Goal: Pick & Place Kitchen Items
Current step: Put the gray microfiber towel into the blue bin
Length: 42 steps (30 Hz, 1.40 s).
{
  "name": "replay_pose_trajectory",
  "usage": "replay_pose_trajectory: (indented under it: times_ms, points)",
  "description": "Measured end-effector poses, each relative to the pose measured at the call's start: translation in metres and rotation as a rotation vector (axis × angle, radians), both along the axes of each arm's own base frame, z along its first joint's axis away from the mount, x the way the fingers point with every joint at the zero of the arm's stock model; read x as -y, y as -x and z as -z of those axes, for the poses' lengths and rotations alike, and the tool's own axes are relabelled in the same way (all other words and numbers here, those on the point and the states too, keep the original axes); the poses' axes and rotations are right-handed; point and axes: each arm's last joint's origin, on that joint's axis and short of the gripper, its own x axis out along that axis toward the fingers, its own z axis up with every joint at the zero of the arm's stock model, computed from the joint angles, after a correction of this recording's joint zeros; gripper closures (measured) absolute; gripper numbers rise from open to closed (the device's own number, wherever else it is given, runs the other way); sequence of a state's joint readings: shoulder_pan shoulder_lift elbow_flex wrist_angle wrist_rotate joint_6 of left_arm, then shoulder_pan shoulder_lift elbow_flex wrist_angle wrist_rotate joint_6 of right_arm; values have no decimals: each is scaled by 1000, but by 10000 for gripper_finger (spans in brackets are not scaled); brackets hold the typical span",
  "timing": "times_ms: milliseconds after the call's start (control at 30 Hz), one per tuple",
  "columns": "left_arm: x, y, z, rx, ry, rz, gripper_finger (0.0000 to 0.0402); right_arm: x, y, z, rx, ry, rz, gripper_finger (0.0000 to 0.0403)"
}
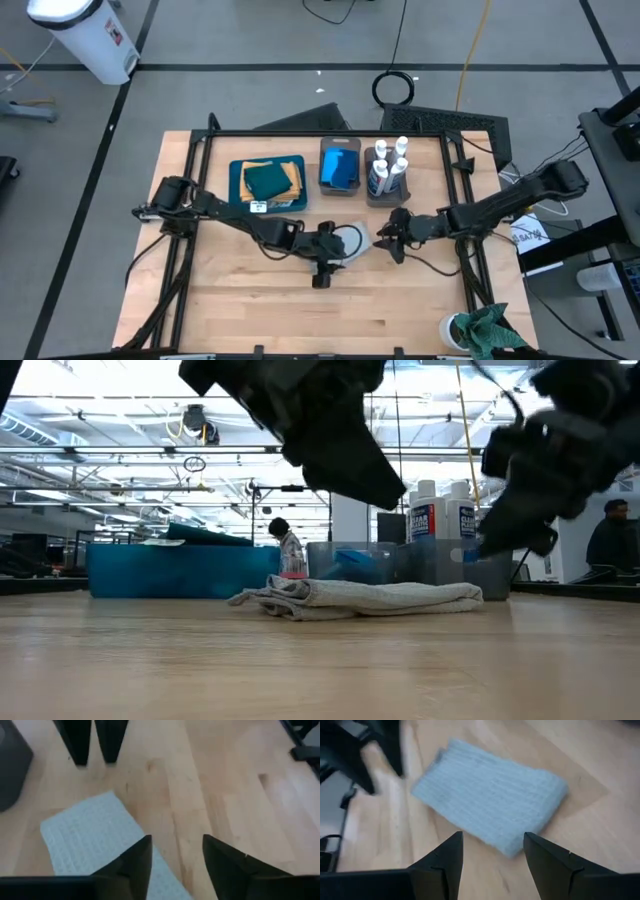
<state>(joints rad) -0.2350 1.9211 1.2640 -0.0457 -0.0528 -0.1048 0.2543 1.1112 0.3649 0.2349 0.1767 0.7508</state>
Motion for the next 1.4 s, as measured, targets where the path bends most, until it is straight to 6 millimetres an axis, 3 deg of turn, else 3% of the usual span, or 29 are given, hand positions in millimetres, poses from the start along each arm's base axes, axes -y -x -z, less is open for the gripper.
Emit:
replay_pose_trajectory:
  times_ms: [233, 500, 700, 833, 933, 1067, 1200, 1400]
  points:
    - [2, 5, 7, -82, -16, 3, 187, 4, -14, 30, -55, -24, 34, 222]
    - [2, 6, 7, -89, 2, -15, 195, 13, -30, 53, -58, -142, 153, 222]
    - [2, 5, 6, -85, 5, -17, 205, 9, -47, 62, -83, -163, 100, 224]
    - [2, 5, 6, -85, 4, -17, 208, 5, -51, 66, -99, -120, 44, 253]
    - [2, 6, 7, -86, 4, -17, 208, 4, -51, 66, -108, -91, 0, 306]
    - [1, 5, 6, -84, 7, -45, 209, 1, -50, 57, -74, -74, -139, 389]
    - [0, 5, 6, -73, -7, -75, 210, -1, -43, 36, -94, -56, -213, 398]
    - [-7, 3, -9, -15, 37, -115, 216, -14, -35, -33, -300, 242, -247, 401]
